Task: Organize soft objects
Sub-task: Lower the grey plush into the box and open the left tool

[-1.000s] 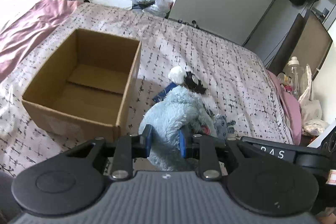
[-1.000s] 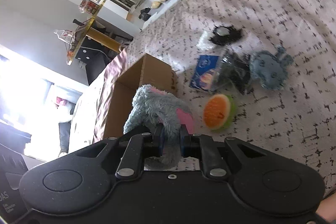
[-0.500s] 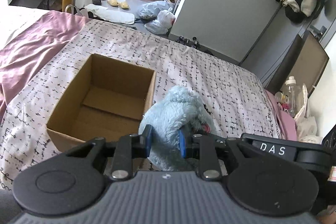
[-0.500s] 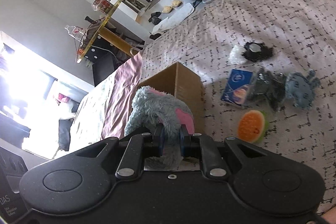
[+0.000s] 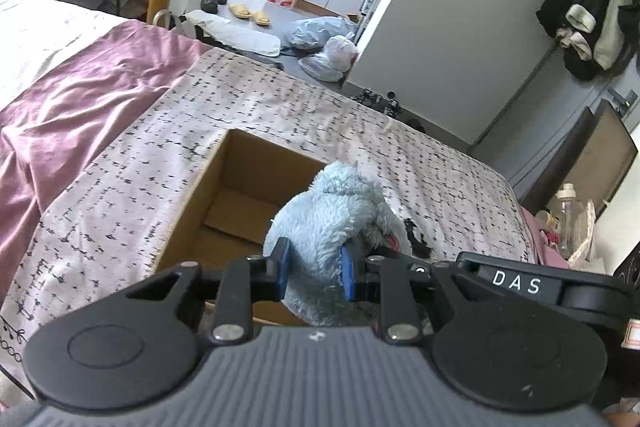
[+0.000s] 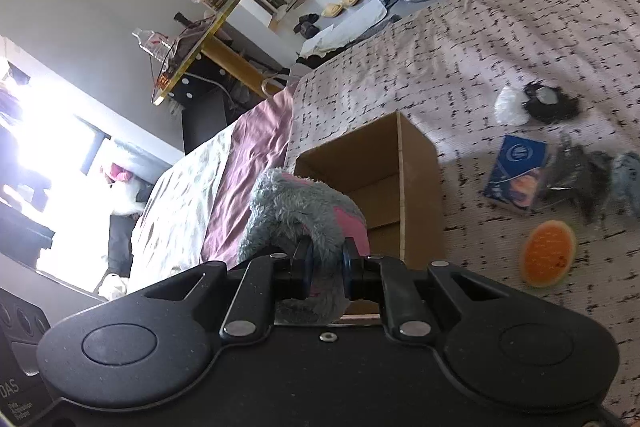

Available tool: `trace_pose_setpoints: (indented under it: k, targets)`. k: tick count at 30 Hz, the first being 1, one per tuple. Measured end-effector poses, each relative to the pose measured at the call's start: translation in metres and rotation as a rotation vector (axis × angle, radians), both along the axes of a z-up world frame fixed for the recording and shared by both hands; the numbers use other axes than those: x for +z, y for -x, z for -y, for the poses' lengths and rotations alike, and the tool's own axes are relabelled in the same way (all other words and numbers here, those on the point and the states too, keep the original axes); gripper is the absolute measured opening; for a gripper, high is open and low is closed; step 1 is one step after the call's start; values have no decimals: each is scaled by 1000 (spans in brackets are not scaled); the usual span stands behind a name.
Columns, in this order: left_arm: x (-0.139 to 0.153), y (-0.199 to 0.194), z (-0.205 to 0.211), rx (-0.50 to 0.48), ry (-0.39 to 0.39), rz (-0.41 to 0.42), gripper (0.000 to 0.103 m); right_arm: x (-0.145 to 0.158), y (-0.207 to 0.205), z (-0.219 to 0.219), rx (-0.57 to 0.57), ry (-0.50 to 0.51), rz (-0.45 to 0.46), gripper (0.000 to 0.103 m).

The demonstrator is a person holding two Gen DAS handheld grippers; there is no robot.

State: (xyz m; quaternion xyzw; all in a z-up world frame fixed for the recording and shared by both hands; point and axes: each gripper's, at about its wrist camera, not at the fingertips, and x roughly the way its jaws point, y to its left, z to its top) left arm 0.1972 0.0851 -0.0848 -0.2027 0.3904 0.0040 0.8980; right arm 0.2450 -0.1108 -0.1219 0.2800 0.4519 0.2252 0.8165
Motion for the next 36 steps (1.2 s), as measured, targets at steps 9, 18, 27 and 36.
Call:
trace_pose_setpoints:
  k: [9, 18, 27, 36]
  targets:
    - [-18, -11, -35, 46, 18, -40, 25, -15, -16, -36, 27, 12, -44, 15]
    - [-47, -32, -50, 51, 25, -135, 25, -42, -31, -52, 26, 42, -122, 16]
    - [-60, -39, -48, 49, -56, -193, 25, -53, -32, -61, 44, 109, -156, 19]
    - [-46, -24, -50, 62, -70, -193, 28, -44, -24, -58, 60, 98, -155, 24]
